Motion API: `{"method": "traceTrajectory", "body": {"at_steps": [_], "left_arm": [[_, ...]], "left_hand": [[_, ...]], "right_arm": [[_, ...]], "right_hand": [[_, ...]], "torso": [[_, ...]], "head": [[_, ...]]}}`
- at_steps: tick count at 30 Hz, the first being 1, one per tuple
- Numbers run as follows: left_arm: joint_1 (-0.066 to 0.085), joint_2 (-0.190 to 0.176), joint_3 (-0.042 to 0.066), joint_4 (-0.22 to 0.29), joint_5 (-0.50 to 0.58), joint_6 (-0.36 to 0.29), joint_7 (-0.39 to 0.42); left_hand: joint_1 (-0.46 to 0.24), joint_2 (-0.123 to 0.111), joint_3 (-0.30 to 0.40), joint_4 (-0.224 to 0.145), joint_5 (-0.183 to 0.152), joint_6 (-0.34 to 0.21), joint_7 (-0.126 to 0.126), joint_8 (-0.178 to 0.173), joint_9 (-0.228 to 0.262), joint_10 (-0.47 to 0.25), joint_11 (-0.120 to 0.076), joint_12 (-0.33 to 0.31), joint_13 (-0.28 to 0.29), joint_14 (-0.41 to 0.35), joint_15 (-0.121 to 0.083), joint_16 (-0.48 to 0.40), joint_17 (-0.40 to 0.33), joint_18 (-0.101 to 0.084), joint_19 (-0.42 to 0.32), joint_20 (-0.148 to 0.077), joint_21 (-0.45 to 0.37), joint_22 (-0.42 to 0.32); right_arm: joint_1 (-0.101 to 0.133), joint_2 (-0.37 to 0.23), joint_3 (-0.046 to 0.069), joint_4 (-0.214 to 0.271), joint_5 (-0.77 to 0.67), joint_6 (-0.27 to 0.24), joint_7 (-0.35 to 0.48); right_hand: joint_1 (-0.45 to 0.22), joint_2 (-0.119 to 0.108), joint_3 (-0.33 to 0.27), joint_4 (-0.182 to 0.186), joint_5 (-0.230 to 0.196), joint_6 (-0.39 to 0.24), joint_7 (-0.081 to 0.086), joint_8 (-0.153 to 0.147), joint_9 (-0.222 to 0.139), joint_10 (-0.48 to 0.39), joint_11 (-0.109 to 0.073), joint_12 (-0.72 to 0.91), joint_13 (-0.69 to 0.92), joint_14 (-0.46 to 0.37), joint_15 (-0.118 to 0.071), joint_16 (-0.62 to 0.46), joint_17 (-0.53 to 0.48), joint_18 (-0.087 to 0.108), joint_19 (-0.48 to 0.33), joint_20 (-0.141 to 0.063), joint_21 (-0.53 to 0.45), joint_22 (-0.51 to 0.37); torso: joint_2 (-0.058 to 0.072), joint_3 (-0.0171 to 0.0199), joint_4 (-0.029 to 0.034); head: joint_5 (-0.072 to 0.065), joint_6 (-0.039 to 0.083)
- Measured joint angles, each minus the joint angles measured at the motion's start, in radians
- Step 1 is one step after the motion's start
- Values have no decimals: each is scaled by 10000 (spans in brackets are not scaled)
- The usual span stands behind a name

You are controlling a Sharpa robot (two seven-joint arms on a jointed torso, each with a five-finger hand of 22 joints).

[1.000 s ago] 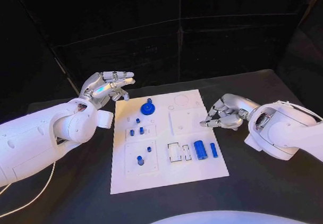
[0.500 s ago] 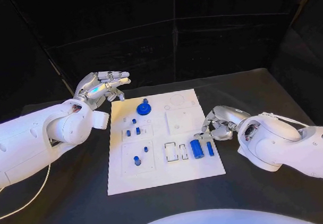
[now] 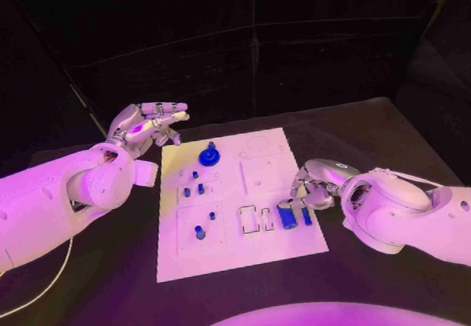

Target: Assemble the parts on the task board

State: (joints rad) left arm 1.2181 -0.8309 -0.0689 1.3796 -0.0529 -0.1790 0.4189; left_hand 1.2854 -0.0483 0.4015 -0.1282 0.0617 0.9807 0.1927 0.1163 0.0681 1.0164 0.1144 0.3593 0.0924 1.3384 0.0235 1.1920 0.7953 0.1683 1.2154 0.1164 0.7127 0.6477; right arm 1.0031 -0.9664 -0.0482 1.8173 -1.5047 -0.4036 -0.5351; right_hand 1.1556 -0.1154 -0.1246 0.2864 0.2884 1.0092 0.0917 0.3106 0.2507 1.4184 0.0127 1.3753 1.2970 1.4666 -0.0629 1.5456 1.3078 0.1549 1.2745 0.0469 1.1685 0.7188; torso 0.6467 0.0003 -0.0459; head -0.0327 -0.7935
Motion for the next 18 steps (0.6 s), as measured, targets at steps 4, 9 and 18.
{"method": "traceTrajectory", "body": {"at_steps": [4, 9, 18], "left_arm": [[0, 0, 0, 0, 0, 2, -2], [0, -2, 0, -5, 0, 7, -5], [0, -2, 0, -36, 0, 23, -18]], "left_hand": [[0, 0, 0, 0, 0, 0, 0, 0, 0, 0, 0, 0, 0, 0, 0, 0, 0, 0, 0, 0, 0, 0], [0, 0, -40, 40, 0, -21, 21, 0, 0, 0, 0, 19, 0, 0, 0, 0, -7, 0, 0, 0, 0, 0], [0, 0, -40, 40, 0, -36, 36, 0, 0, 0, 0, 47, 0, 0, 0, 0, -13, 0, 0, 0, 0, -1]], "right_arm": [[-43, 67, -1, -25, -50, 191, -77], [-75, 153, -2, -67, -115, 408, -151], [-121, 216, -2, -135, -218, 898, -256]], "right_hand": [[67, 67, -9, 9, 116, 0, 0, 59, 42, 0, 0, -5, 40, 0, 0, 0, 0, 0, 0, 0, 0, 1], [67, 67, -26, 26, 165, 0, 0, 59, 62, 0, 0, -6, 50, 0, 1, 0, -1, 0, 0, 0, 0, 0], [131, 131, -26, 27, 231, -29, -30, 108, 104, 0, 0, -6, 90, 1, 1, -1, -2, 0, -1, -1, 0, -29]], "torso": [[0, 3, 0], [0, 6, 0], [2, 6, 4]], "head": [[-9, -1], [-13, -14], [-3, -63]]}}
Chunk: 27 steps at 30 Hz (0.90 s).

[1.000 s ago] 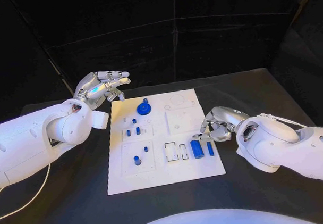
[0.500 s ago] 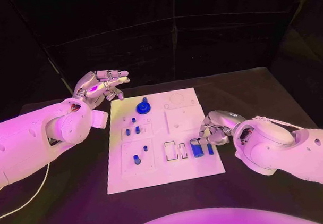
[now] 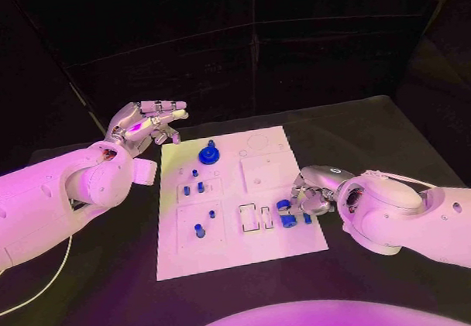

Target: Assemble the parts on the task board

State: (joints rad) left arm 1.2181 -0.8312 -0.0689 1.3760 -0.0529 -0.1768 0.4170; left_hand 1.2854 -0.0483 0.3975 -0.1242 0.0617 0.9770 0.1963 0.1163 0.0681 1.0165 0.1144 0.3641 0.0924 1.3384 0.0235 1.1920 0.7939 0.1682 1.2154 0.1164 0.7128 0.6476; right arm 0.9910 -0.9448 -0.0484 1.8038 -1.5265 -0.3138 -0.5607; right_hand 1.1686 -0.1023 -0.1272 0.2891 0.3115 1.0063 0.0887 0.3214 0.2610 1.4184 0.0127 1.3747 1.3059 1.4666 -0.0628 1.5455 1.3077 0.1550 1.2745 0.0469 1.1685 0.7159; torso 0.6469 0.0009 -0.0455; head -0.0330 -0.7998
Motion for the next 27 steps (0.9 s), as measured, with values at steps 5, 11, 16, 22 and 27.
{"method": "traceTrajectory", "body": {"at_steps": [5, 11, 16, 22, 27], "left_arm": [[0, 0, 0, -20, 0, 20, -17], [0, 2, 0, -41, 0, 67, -75], [0, 3, -1, -44, 0, 113, -125], [0, 2, -3, -47, 0, 143, -165], [0, 2, -3, -47, 0, 162, -185]], "left_hand": [[-4, -4, 0, 0, 0, -3, -3, 0, 0, 0, 0, 0, 0, 0, 0, 0, 0, 0, 0, 0, 0, 0], [-42, -42, 0, 0, 0, -36, -36, 0, 0, -35, 36, 0, 0, 0, 0, 0, -8, 0, -22, 22, 0, -1], [-41, -42, 0, 0, 0, -36, -36, 0, 0, -36, 36, 0, 0, 0, 0, 0, -10, 1, -34, 34, 0, -1], [-41, -42, 0, 0, 0, -36, -36, 0, 0, -35, 36, 0, 0, 0, 0, 0, -9, 0, -34, 34, 0, -1], [-41, -42, 0, 0, 0, -36, -36, 0, 0, -35, 36, 0, 0, 0, 0, 0, -9, 0, -34, 34, 0, -2]], "right_arm": [[-8, 36, 1, -57, -103, 334, -48], [-4, 119, 38, -93, -241, 582, -78], [-9, 164, 49, -107, -331, 661, -84], [-32, 181, 55, -83, -367, 646, -84], [-58, 165, 42, 12, -328, 512, -89]], "right_hand": [[0, 0, -71, 9, 0, 0, 0, 1, 41, 0, 0, 0, 0, 0, 0, 0, 0, 1, 0, 0, 0, 0], [55, 55, -82, -2, 0, 4, 1, 41, 84, 0, 0, 0, 4, 0, 0, 0, -1, 1, 0, 0, 0, 1], [268, 268, -110, -30, 388, 4, 1, 98, 166, 0, 0, -1, 22, 0, 0, 0, -1, 1, 0, 0, 0, 14], [495, 495, -141, -54, 871, 4, 2, 184, 242, 39, -39, -1, 21, 0, 0, -1, -1, 1, 0, 0, 0, 78], [703, 702, -85, -110, 1564, 43, -34, 234, 310, 77, -77, 52, 21, 1, 3, -1, -2, 1, 0, -1, 0, 120]], "torso": [[1, -6, 6], [2, -5, 14], [2, -3, 14], [4, -2, 7], [4, -3, 4]], "head": [[8, -33], [11, -53], [8, -66], [-15, -73], [2, -65]]}}
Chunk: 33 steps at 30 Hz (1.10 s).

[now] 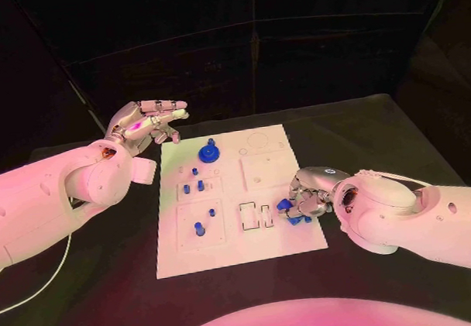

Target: Assemble the parts on the task board

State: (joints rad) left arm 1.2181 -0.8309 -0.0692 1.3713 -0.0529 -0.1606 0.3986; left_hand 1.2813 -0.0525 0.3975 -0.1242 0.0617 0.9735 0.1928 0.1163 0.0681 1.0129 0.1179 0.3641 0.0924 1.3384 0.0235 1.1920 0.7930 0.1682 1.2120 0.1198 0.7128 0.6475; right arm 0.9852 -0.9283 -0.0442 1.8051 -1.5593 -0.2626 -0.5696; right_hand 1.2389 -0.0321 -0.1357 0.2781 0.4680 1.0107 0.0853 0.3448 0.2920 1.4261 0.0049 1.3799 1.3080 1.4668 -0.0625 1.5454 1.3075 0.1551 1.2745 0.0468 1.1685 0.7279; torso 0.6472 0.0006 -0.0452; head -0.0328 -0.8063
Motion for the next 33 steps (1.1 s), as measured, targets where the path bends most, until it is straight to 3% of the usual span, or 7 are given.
{"method": "traceTrajectory", "body": {"at_steps": [4, 11, 16, 21, 33], "left_arm": [[0, 0, 0, 1, 0, 14, -12], [0, 12, 0, 18, 0, 26, -23], [0, 8, -1, 30, 0, 28, -27], [4, 18, -1, 64, 0, 28, -30], [13, 118, -1, 132, 0, 32, -34]], "left_hand": [[0, 0, 0, 0, 0, 0, 0, 0, 0, 0, 0, 0, 0, 0, 0, 0, 0, 0, 0, 0, 0, 0], [0, 0, 0, 0, 0, 0, 0, 0, 0, 0, 0, 0, 0, 0, 0, 0, 0, 0, 0, 0, 0, -1], [0, 0, 0, 0, 0, 1, 0, 0, 0, 0, 0, 0, 0, 0, 0, 0, 1, 0, 0, 0, 0, 0], [0, 0, 0, 0, 0, 1, 0, 0, 0, 0, 0, 0, 0, 0, 0, 0, 1, 0, 0, 0, 0, 0], [0, 0, 0, 0, 0, 1, 0, 0, 0, -35, -36, 0, 0, 0, 0, 0, -2, 1, 0, 0, 0, -1]], "right_arm": [[-52, -63, -43, 150, 163, -329, 22], [-56, -101, -39, 444, 743, -1666, 571], [-53, 158, -38, 431, 1140, -2220, 908], [-53, 507, -38, 266, 1456, -2349, 1078], [-53, 1306, -36, -241, 1802, -1897, 984]], "right_hand": [[130, 24, -30, -25, 380, 57, -63, 64, -14, 51, -52, 87, 0, 0, 0, 0, 0, 1, 0, 0, 0, 0], [85, 202, -113, 58, 404, 101, -107, 95, 113, 144, -71, 140, -1, 0, 0, 54, -1, 1, 39, -40, 59, 113], [45, 265, -115, 60, 421, 101, -106, 93, 114, 178, -104, 141, -1, 0, 0, 54, -1, 1, 39, -40, 60, 125], [26, 310, -126, 71, 367, 100, -106, 92, 113, 178, -105, 141, -1, 0, 0, 54, -1, 0, 39, -39, 60, 125], [-345, 613, -528, 113, -563, 223, -207, 102, 261, 250, -106, 141, -2, -6, -6, 54, -1, 0, 75, -75, 59, 149]], "torso": [[-1, -1, -3], [-8, -14, 11], [-6, -16, 16], [-1, -21, 16], [5, -16, 23]], "head": [[21, 10], [43, 75], [81, 99], [129, 109], [299, 160]]}}
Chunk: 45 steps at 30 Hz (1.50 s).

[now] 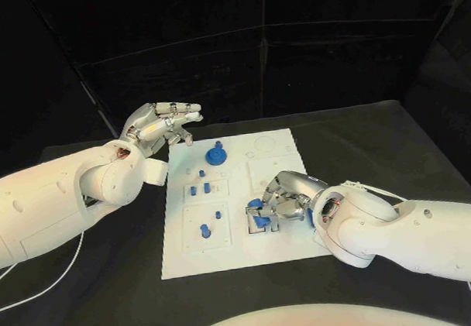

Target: Assemble the parts on the task board

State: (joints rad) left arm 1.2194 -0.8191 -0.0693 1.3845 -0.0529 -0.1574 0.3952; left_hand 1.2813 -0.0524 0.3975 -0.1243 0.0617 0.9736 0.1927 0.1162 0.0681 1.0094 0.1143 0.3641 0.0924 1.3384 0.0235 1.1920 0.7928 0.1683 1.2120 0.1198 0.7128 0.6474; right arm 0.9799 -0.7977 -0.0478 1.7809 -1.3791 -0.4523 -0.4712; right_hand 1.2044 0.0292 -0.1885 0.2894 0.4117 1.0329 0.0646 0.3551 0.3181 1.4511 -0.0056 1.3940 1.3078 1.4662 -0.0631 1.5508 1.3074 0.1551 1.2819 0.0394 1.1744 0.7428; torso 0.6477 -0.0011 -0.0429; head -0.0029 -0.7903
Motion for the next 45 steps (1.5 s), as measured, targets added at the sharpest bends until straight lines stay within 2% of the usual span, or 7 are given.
{"method": "traceTrajectory", "body": {"at_steps": [6, 14, 20, 32, 35, 38, 45], "left_arm": [[4, 20, 0, -6, 0, -4, 9], [12, 29, 0, -6, 0, -4, 11], [14, 28, 0, -8, 0, -5, 11], [17, 16, 1, -9, 0, -5, 10], [17, 12, 1, -9, 0, -5, 10], [17, 6, 1, -9, 0, -5, 10], [18, -18, 0, -13, 0, -5, 8]], "left_hand": [[0, 0, 0, 0, 0, 0, 0, 0, 0, 0, 0, 0, 0, 0, 0, 0, 5, 0, 0, 0, 0, 0], [0, 0, 0, 0, 0, 0, 0, 0, 0, 0, 0, 0, 0, 0, 0, 0, 4, 0, 0, 0, 0, 0], [0, 0, 0, 0, 0, 0, 0, 0, 0, 1, 0, 0, 0, 0, 0, 0, 4, -1, 0, 0, 0, 0], [0, 0, 0, 0, 0, 0, 0, 0, 0, 1, 0, 0, 0, 0, 0, 0, 3, 0, 0, 0, 0, -1], [0, 0, 0, 0, 0, 0, 0, 0, 0, 1, 1, 0, 0, 0, 0, 0, 3, -1, 0, 0, 0, -1], [0, 0, 0, 0, 0, 0, 0, 0, 0, 1, 1, 0, 0, 0, 0, 0, 3, 0, 0, 0, 0, -1], [0, 0, 0, 0, 0, 1, 0, 0, 0, 1, 1, 0, 0, 0, 0, 0, 3, 0, 0, 0, 0, -1]], "right_arm": [[0, 175, 0, -146, 6, 284, -157], [0, 206, 0, -237, -8, 431, -350], [2, 212, 0, -242, -46, 432, -434], [2, 70, 0, -148, -154, 333, -472], [2, -80, 1, -54, -167, 230, -406], [2, -371, 2, 130, -149, 73, -218], [8, -1505, 4, 675, 46, -338, 416]], "right_hand": [[-233, -3, -235, -2, -565, 89, -23, 83, 96, 16, -17, 0, 0, 6, -69, 0, 0, 0, 0, 0, 0, -45], [-681, -28, -707, 19, -2096, 83, -18, 131, 256, 15, -16, -155, -1, 6, -70, 0, 0, 2, -43, -42, -23, -168], [-1004, -223, -810, 39, -2761, 46, 19, 131, 336, -38, -39, -288, -1, 6, -69, 0, 0, 1, -43, -42, -106, -271], [-1004, -224, -796, 25, -2759, 47, 19, 131, 374, -61, -15, -288, -1, 6, -69, 0, -1, 1, -43, -41, -105, -301], [-986, -205, -755, -16, -2540, 10, 20, 131, 403, -60, -15, -348, -1, 6, -69, 0, -1, 0, -85, -15, -174, -348], [-728, -15, -664, -43, -2075, -303, 103, 39, 390, -114, 39, -382, -1, 6, -69, 0, -1, 1, -170, -19, -245, -463], [77, -77, -620, -201, -1413, -523, 234, -134, 347, -221, 146, -553, 0, -10, -7, -38, 2, 2, -224, 35, -299, -580]], "torso": [[2, 2, -12], [2, 12, -32], [1, 13, -37], [-2, 18, -38], [-4, 19, -44], [-7, 23, -50], [-16, 20, -63]], "head": [[65, -5], [105, -27], [106, -29], [116, -54], [120, -54], [120, -45], [64, -9]]}}
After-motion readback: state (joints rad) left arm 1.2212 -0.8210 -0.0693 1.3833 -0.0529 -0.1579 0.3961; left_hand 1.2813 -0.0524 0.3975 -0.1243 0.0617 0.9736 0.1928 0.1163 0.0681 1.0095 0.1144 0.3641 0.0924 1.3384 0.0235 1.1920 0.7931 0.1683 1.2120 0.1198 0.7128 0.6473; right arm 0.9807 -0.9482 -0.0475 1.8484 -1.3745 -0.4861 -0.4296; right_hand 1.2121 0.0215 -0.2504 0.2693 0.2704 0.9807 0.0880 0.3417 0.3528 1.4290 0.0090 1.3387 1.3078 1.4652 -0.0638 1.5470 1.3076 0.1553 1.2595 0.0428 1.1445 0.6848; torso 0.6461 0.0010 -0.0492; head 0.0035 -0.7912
